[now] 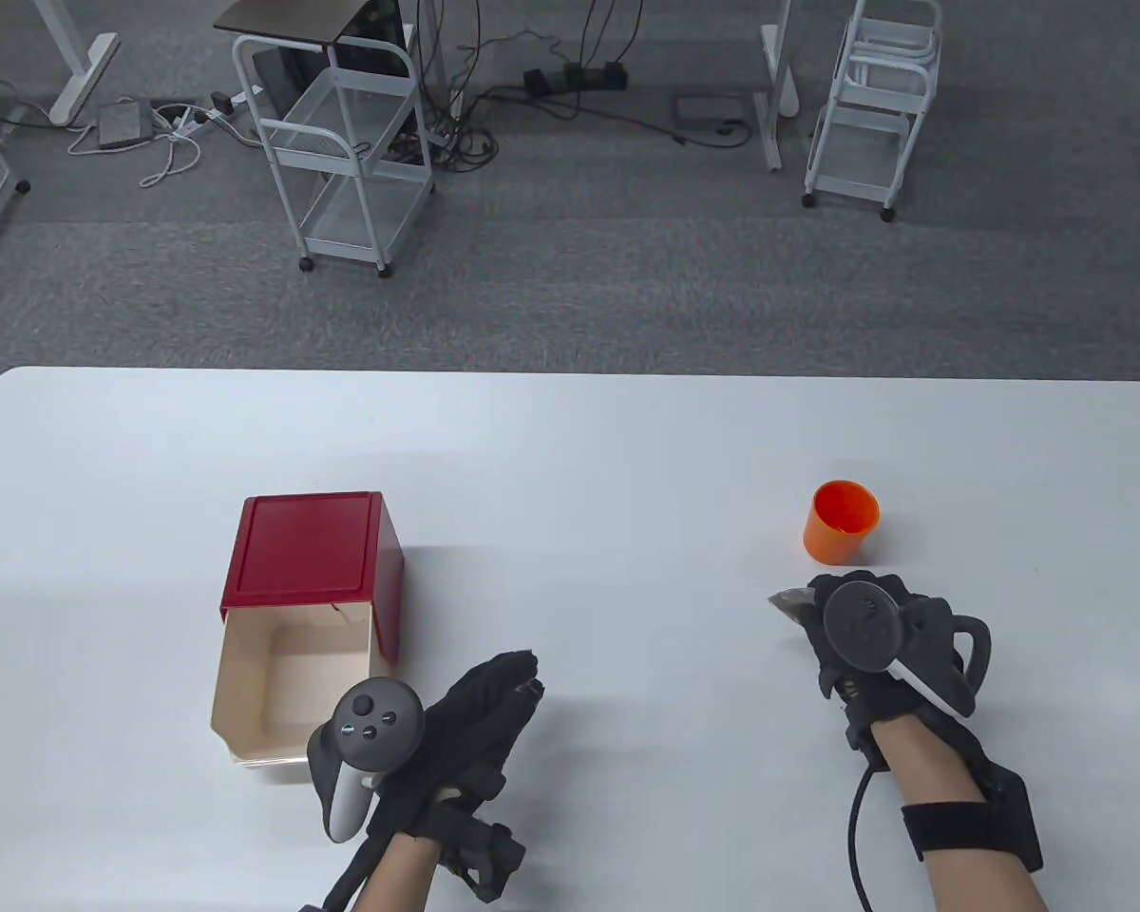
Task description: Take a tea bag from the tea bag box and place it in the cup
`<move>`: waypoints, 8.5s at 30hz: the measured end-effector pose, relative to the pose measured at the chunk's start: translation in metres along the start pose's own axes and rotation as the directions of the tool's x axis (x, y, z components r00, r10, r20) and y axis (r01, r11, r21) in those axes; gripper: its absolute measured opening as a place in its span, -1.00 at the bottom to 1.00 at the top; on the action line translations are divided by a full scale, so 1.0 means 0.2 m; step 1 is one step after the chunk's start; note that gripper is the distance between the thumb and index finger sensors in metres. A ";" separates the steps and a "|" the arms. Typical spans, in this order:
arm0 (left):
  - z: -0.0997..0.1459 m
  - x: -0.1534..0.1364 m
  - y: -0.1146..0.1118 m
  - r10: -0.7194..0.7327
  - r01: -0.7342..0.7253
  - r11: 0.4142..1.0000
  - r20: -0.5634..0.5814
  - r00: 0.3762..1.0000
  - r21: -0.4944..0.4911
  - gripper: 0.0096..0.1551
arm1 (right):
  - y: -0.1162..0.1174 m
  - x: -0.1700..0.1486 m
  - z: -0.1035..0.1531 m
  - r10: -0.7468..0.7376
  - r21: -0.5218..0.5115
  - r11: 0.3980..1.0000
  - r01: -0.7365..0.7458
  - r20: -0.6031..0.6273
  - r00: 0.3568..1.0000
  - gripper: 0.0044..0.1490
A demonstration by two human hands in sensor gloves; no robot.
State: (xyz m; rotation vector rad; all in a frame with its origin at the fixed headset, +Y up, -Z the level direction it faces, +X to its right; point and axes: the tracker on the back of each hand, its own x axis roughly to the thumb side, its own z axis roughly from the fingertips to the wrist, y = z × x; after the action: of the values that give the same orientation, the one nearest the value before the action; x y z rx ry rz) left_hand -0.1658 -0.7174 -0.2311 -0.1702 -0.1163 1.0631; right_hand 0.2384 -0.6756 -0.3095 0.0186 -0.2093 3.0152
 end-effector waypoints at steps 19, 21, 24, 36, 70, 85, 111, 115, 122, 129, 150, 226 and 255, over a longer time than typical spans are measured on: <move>0.00 -0.01 0.00 0.007 -0.007 1.000 0.003 1.000 0.005 -0.28 | 0.00 -0.24 -0.21 -0.016 0.021 1.000 0.023 -0.307 0.952 -0.53; 0.00 -0.01 0.00 0.005 -0.005 1.000 0.002 1.000 0.003 -0.28 | 0.01 -0.25 -0.24 -0.020 0.023 0.999 0.030 -0.331 0.943 -0.53; 0.00 -0.01 0.00 -0.001 0.001 1.000 0.002 1.000 0.001 -0.28 | 0.02 -0.27 -0.29 -0.039 0.028 0.998 0.053 -0.377 0.925 -0.53; 0.00 -0.03 0.01 -0.010 0.010 1.000 -0.018 1.000 0.010 -0.27 | 0.09 -0.26 -0.43 -0.060 0.057 0.993 0.102 -0.501 0.863 -0.53; 0.00 -0.03 0.01 0.010 -0.010 1.000 0.010 1.000 0.015 -0.27 | -0.20 -0.12 -0.13 -0.130 -0.051 0.991 0.123 -0.168 0.977 -0.17; 0.01 -0.02 0.00 0.026 -0.026 1.000 0.046 0.999 0.006 -0.25 | -0.18 0.03 0.40 -0.457 -0.011 0.889 0.457 0.023 0.889 -0.15; 0.04 0.06 0.05 -0.013 0.007 0.998 0.119 0.993 0.056 -0.25 | 0.06 -0.04 0.54 -0.570 0.031 0.821 0.570 -0.014 0.821 -0.14; 0.06 0.14 0.10 -0.095 0.078 0.991 0.161 0.982 0.105 -0.25 | 0.06 -0.04 0.55 -0.565 0.031 0.824 0.565 -0.014 0.825 -0.15; 0.13 0.25 0.27 -0.410 0.372 0.899 0.146 0.900 0.232 -0.25 | 0.05 -0.05 0.55 -0.565 0.030 0.824 0.565 -0.010 0.825 -0.15; 0.27 0.24 0.52 -0.681 0.655 0.697 -0.018 0.732 0.293 -0.23 | 0.05 -0.05 0.56 -0.560 0.022 0.828 0.560 -0.001 0.828 -0.15; 0.26 -0.15 0.49 -0.915 0.918 0.389 -0.150 0.374 -0.082 -0.18 | 0.05 -0.05 0.56 -0.540 0.024 0.842 0.539 0.014 0.842 -0.15; -0.11 -0.27 0.39 -0.930 0.967 0.236 -0.310 0.196 -0.097 -0.45 | 0.06 -0.04 0.54 -0.521 0.043 0.853 0.520 0.002 0.854 -0.18; -0.13 -0.23 0.40 -0.907 0.970 0.237 -0.371 0.201 -0.052 -0.41 | 0.07 -0.04 0.53 -0.518 0.062 0.854 0.517 -0.001 0.855 -0.19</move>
State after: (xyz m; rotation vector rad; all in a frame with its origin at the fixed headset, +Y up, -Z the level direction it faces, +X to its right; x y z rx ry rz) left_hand -0.2516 -0.7226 -0.2728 -0.0582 0.1970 -0.2853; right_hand 0.2444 -0.7043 -0.2060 0.0896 -0.0929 2.4781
